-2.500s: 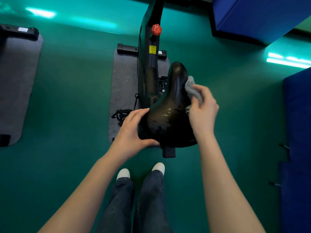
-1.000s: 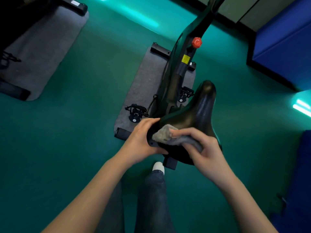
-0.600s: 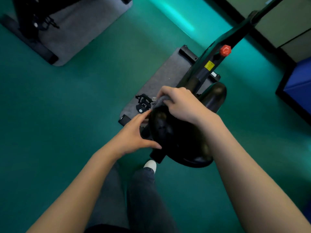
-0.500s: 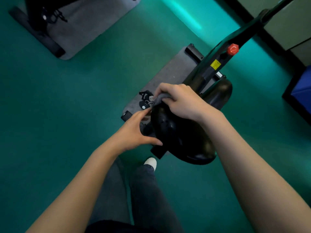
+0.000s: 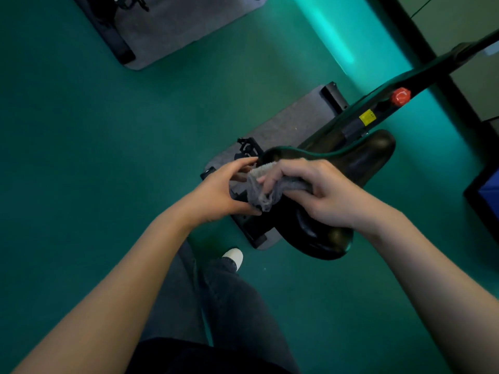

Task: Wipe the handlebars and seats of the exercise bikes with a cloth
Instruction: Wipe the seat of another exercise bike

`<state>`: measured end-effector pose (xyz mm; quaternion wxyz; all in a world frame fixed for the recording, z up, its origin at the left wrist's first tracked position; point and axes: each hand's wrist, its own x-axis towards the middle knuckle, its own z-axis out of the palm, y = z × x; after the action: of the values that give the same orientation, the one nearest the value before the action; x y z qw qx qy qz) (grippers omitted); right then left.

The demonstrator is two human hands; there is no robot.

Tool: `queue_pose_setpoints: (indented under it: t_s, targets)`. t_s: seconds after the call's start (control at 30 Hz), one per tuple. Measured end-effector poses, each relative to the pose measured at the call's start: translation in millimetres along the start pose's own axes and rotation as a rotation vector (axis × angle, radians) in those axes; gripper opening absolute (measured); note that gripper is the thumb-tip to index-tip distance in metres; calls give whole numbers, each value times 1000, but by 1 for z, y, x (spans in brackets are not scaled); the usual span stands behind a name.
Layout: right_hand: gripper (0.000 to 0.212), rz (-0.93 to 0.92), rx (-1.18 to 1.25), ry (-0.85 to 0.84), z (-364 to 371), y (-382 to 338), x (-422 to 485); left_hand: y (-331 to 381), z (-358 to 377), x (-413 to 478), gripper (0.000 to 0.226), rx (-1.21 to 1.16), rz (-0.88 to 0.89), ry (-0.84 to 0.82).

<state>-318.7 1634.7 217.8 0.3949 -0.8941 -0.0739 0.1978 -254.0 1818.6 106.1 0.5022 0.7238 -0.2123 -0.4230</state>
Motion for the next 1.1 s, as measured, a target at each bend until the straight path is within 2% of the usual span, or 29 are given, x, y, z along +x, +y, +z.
queue_pose_setpoints:
  t_s: [0.13, 0.27, 0.33, 0.4, 0.47, 0.67, 0.73, 0.83, 0.9, 1.0, 1.1]
  targets:
    - [22, -25, 60, 36, 18, 0, -40, 2, 3, 4, 86, -7, 50, 2]
    - [26, 66, 289, 175, 29, 0, -77, 0, 4, 1, 108, 10, 20, 12]
    - [30, 154, 403, 432, 33, 2, -95, 1, 5, 0, 113, 61, 32, 25]
    - [33, 252, 374, 783, 38, 10, -107, 4, 4, 1, 114, 114, 68, 37]
    - [34, 312, 310, 1004, 49, 18, -107, 8, 1, 2, 115, 160, 94, 28]
    - [36, 344, 348, 1185, 119, 1, -82, 14, -9, 14, 113, 318, 167, -21]
    - [34, 397, 337, 1365, 136, -6, -82, 16, -12, 20, 113, 347, 188, -54]
    - [33, 643, 324, 1754, 152, -7, -80, 17, -19, 26, 110, 359, 196, -109]
    - [32, 805, 450, 1971, 156, -1, -71, 17, -25, 30, 108, 372, 200, -142]
    - [32, 848, 686, 2154, 158, 7, -44, 16, -33, 36, 103, 380, 224, -192]
    - [31, 863, 735, 2279, 161, 7, -18, 16, -40, 42, 94, 366, 270, -230]
